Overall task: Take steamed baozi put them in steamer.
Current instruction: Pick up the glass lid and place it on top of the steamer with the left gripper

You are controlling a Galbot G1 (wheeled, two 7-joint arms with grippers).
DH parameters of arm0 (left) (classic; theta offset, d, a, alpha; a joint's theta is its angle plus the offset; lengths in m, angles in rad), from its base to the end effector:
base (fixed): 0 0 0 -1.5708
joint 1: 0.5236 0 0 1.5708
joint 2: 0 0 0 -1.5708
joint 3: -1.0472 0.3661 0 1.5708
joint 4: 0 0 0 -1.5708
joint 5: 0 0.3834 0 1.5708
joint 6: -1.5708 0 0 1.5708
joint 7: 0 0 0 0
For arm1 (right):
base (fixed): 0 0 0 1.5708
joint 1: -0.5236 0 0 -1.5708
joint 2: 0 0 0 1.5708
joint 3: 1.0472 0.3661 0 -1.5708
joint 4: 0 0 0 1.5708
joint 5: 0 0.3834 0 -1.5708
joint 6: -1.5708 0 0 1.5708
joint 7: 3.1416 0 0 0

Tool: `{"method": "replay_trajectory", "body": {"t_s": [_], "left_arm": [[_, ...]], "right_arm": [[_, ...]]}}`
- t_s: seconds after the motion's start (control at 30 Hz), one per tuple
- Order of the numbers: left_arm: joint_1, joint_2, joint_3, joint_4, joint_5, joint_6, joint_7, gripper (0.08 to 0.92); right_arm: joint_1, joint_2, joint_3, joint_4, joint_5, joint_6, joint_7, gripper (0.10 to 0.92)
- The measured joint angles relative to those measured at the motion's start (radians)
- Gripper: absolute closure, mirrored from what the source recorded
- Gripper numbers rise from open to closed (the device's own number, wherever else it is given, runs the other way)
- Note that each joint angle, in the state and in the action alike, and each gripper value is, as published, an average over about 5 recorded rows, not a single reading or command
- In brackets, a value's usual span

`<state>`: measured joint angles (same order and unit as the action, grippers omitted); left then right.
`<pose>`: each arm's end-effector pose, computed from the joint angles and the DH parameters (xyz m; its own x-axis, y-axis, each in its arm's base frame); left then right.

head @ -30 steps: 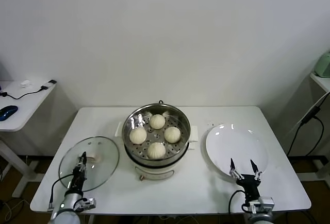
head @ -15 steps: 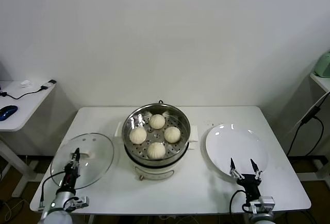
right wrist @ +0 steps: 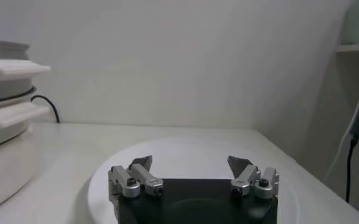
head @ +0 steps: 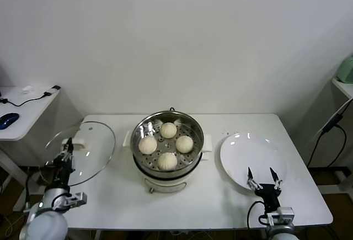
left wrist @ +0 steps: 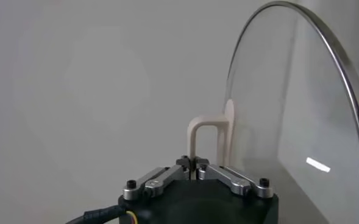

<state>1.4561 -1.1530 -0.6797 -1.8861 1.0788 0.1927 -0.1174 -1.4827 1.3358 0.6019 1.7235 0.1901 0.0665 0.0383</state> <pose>0.2497 0.1521 -0.3294 -0.9775 -0.2046 -0.0510 -0.0571 0.0239 0.9981 0.2192 -0.1005 -0.4245 -0.9773 0.0743 0.1982 0.0614 0.9956 -0.0704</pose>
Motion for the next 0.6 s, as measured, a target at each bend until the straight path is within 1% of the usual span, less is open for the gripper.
{"method": "replay_trajectory", "body": {"t_s": [0.17, 0.3, 0.6], "left_arm": [[-0.027, -0.003, 0.054, -0.105, 0.020, 0.095, 0.089, 0.868], [-0.062, -0.017, 0.130, -0.165, 0.068, 0.167, 0.151, 0.868], [-0.168, -0.097, 0.352, -0.207, 0.225, 0.302, 0.266, 0.868]], "right_arm": [[0.006, -0.002, -0.002, 0.003, -0.026, -0.009, 0.001, 0.203], [0.014, 0.001, -0.008, 0.002, -0.045, -0.006, 0.002, 0.203], [0.015, 0.004, -0.023, -0.005, -0.076, 0.008, 0.001, 0.203]]}}
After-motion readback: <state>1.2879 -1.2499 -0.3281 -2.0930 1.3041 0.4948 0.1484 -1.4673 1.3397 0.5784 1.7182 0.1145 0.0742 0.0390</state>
